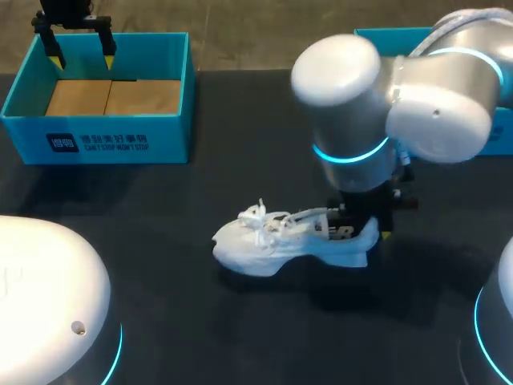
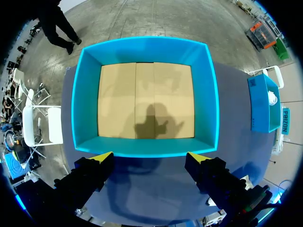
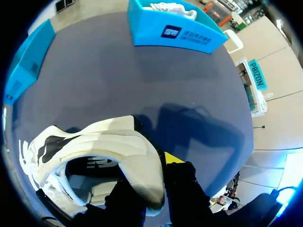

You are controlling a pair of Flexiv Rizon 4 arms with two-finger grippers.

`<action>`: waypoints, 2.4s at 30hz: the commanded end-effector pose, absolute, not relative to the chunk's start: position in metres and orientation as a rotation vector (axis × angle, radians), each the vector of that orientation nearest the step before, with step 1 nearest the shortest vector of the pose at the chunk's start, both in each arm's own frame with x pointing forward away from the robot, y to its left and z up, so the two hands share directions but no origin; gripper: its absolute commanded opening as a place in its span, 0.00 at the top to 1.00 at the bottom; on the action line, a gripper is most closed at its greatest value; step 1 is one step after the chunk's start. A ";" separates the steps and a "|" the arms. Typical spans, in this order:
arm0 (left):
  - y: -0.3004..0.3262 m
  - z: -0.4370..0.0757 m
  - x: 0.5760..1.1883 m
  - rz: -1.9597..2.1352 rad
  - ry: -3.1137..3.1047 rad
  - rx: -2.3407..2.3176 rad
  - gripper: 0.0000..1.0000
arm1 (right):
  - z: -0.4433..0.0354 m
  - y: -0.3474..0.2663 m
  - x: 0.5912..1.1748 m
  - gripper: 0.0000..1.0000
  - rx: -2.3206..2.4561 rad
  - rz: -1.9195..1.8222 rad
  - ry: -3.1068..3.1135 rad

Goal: Take the shoe out of the shoebox, open the shoe tongue, remove and reinsert the insole, then place the shoe into the shoebox

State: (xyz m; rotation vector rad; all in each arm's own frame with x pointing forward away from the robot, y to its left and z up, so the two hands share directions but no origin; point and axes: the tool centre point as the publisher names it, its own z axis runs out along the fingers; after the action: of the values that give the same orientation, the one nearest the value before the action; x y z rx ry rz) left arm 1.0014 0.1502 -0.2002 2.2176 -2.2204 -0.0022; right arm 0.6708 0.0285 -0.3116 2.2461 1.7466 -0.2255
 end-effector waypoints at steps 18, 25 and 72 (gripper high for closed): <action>0.150 -0.200 1.001 -0.001 -2.221 2.219 0.00 | -0.348 0.090 0.649 1.00 2.238 -0.353 1.761; 0.150 -0.200 1.001 -0.001 -2.221 2.219 0.00 | -0.363 0.099 0.644 1.00 2.250 -0.398 1.779; 0.150 -0.200 1.001 -0.001 -2.221 2.219 0.00 | -0.333 0.081 0.651 0.00 2.455 -0.245 1.810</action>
State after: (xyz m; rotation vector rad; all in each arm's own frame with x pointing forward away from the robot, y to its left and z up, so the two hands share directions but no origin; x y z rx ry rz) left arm 1.0014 0.1502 -0.2002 2.2176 -2.2204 -0.0022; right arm 0.6587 0.0960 -0.3467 2.3520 1.8800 -0.3373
